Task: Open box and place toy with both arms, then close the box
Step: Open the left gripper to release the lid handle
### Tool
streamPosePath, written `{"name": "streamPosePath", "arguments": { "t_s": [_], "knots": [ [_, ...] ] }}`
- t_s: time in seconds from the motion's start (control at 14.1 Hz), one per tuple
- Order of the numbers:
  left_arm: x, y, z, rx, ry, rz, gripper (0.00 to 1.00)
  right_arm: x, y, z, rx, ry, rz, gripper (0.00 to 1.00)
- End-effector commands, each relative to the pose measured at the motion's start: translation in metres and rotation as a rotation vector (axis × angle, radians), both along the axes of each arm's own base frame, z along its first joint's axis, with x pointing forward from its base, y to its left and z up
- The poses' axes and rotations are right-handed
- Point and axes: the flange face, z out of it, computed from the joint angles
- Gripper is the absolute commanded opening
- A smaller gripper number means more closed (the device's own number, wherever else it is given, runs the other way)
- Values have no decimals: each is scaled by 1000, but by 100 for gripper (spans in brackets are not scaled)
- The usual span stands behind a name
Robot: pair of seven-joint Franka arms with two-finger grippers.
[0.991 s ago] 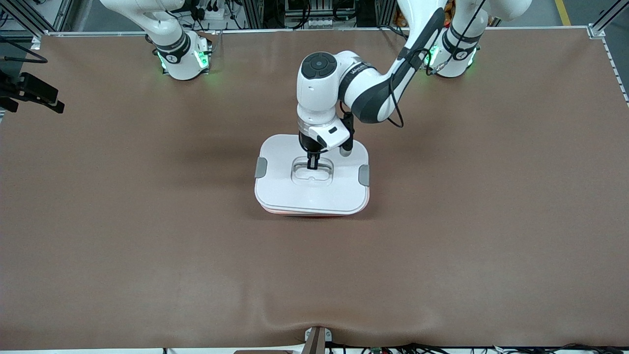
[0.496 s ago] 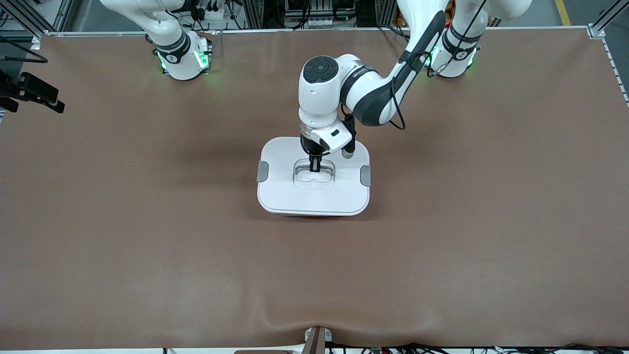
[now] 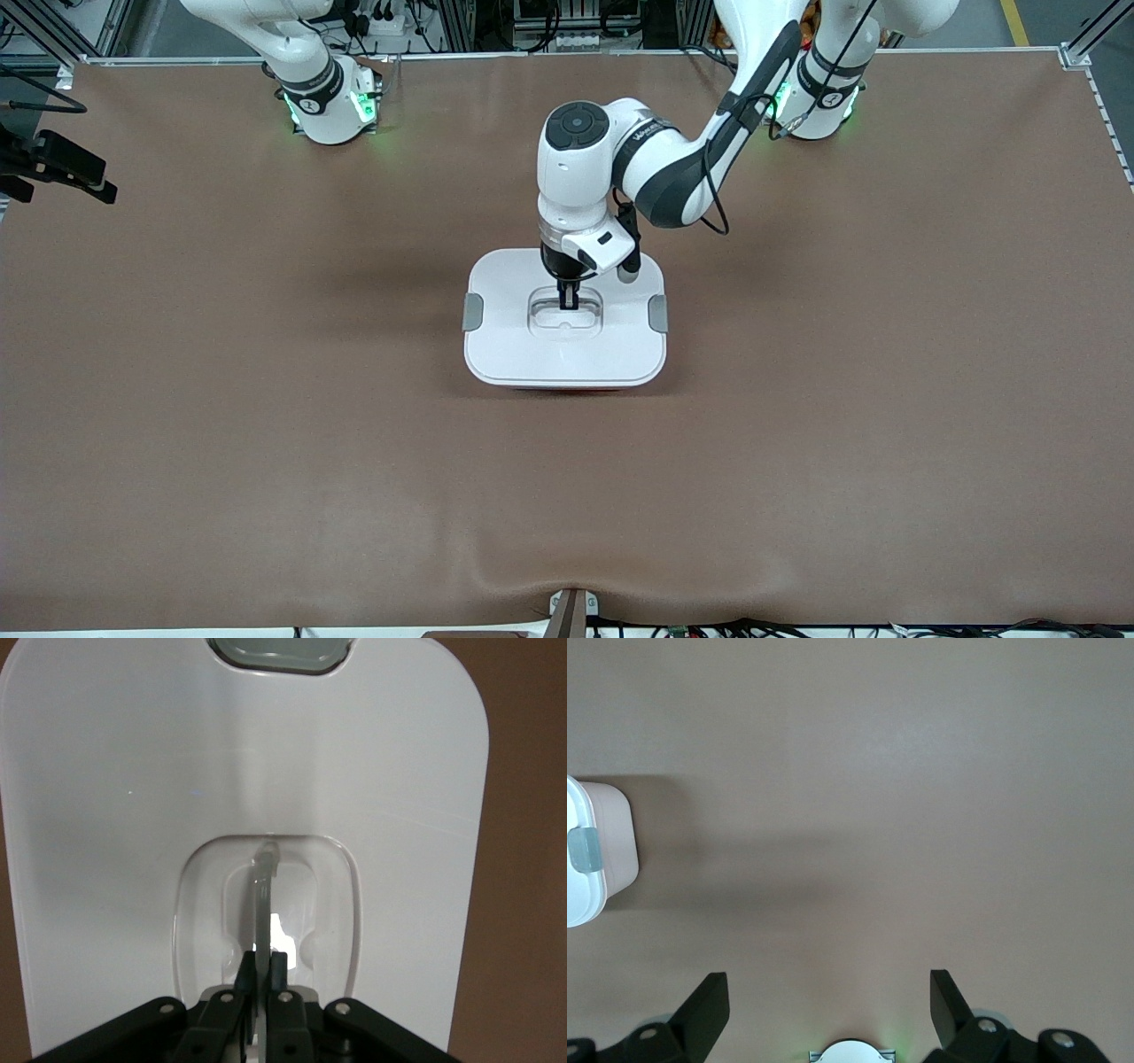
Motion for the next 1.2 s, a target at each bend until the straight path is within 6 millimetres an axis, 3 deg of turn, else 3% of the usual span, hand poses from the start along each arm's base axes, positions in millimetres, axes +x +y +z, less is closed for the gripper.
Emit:
{"name": "streamPosePath", "arguments": {
  "t_s": [0.0, 0.42, 0.5, 0.57, 0.64, 0.71, 0.99, 1.13],
  "knots": [
    [-1, -4, -9, 3, -10, 16, 0, -6, 0, 4, 13, -11, 8, 100],
    [4, -4, -8, 2, -14, 13, 0, -5, 6, 2, 13, -5, 21, 100],
    [7, -4, -3, -6, -21, 18, 8, -5, 6, 1, 13, -3, 21, 100],
    [10, -4, 1, -12, -26, 24, 26, -5, 6, 1, 13, -2, 21, 100],
    [11, -4, 4, -15, -28, 30, 67, -5, 6, 1, 13, -3, 21, 100],
    [11, -4, 3, -10, -25, 32, 100, -4, 6, 2, 13, -6, 21, 100],
    [16, -2, 10, -11, -36, 31, 100, -4, 6, 2, 13, -10, 21, 100],
    [25, 2, 24, 0, -40, 46, 100, -3, 6, 0, 13, -7, 21, 100]
  ]
}}
